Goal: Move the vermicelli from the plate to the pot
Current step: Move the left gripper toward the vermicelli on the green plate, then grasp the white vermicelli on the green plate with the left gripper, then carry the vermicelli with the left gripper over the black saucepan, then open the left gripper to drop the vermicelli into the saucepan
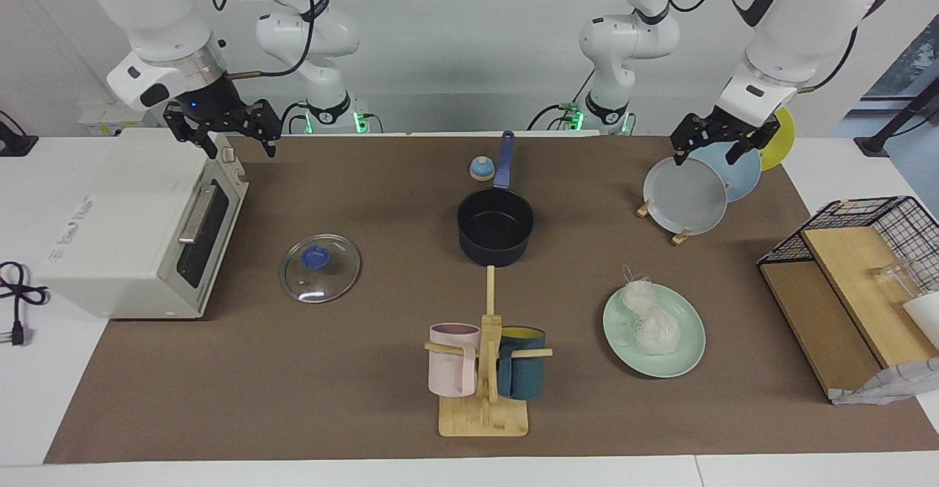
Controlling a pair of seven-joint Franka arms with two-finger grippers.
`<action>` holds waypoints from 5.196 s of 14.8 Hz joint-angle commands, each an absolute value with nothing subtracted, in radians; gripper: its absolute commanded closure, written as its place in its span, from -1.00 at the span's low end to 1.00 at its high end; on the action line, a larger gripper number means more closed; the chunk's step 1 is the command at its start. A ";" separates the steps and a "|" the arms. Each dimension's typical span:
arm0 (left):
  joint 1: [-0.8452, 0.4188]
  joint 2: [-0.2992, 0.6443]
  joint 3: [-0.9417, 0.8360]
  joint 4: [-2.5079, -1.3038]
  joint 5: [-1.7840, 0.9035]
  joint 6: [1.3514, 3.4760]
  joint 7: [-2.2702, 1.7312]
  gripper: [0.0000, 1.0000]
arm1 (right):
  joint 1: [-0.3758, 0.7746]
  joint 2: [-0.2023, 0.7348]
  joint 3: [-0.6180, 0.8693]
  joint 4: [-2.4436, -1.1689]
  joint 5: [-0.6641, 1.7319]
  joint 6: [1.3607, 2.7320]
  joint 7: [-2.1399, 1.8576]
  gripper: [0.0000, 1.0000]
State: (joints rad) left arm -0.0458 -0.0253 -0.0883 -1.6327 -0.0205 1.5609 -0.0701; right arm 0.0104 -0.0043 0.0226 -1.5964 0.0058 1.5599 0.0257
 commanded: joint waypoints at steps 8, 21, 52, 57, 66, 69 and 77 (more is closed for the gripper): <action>-0.063 0.040 -0.083 -1.646 -0.047 1.675 -0.086 -1.00 | 0.075 0.067 0.026 -2.078 0.071 2.179 0.020 -1.00; -0.113 0.461 -0.081 -1.578 -0.045 2.084 -0.166 -1.00 | 0.075 0.101 0.023 -2.209 0.043 2.355 -0.198 -1.00; -0.270 0.180 -0.110 -1.423 -0.178 1.549 -0.460 1.00 | 0.069 0.167 0.023 -2.126 0.041 2.300 -0.184 0.00; -0.503 0.017 -0.110 -1.798 -0.206 1.815 -0.650 1.00 | 0.071 0.161 0.026 -2.063 0.049 2.224 -0.183 0.00; -0.617 0.141 -0.107 -2.059 -0.206 2.256 -0.695 1.00 | 0.072 0.126 0.086 -1.918 0.084 2.007 -0.149 0.40; -0.603 0.175 -0.107 -2.059 -0.204 2.298 -0.646 1.00 | 0.077 0.126 0.094 -1.868 0.084 1.925 -0.133 0.96; -0.528 0.176 -0.097 -1.962 -0.195 2.165 -0.559 -1.00 | 0.184 0.126 0.106 -1.836 0.083 1.902 0.041 1.00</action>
